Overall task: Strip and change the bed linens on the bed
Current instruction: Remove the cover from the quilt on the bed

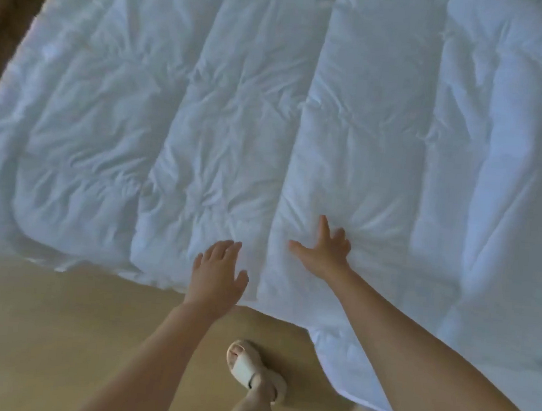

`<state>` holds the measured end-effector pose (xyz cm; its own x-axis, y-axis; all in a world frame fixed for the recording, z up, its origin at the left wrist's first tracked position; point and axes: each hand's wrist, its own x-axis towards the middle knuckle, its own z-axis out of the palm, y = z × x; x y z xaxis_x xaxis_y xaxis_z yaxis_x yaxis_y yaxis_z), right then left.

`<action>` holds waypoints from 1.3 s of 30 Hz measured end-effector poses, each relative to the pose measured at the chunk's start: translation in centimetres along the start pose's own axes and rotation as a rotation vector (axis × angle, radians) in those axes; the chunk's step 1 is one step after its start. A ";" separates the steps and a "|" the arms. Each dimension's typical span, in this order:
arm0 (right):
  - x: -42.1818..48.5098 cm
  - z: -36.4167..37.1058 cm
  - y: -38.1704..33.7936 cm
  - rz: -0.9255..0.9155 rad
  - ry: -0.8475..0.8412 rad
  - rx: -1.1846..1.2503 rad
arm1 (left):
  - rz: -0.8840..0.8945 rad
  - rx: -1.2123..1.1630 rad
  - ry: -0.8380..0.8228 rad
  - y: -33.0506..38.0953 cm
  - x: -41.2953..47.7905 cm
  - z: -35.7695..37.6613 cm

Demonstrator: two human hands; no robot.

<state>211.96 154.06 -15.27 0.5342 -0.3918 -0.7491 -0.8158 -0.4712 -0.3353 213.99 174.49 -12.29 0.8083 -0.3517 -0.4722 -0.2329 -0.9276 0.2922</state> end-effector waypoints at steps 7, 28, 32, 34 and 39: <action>0.2 11.3 -16.5 -0.083 -0.100 -0.148 | -0.250 -0.099 0.093 -18.6 1.1 -8.1; 6.8 27.0 -48.7 -0.097 -0.037 -0.240 | -0.397 -0.137 0.190 -47.9 19.8 -21.8; 6.3 28.6 -54.0 0.069 0.024 -0.037 | -0.531 -0.345 -0.021 -50.1 22.8 -23.5; 5.5 29.2 -56.9 0.114 0.015 0.109 | -0.464 -0.477 -0.086 -50.1 23.7 -24.2; 0.3 30.4 -66.5 0.280 0.135 0.437 | -0.087 -0.760 -0.245 -50.7 20.2 -30.5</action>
<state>259.62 209.26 -10.57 0.2834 -0.5673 -0.7732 -0.9319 0.0274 -0.3616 258.59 218.28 -11.28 0.6440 -0.3818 -0.6629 0.3285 -0.6446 0.6904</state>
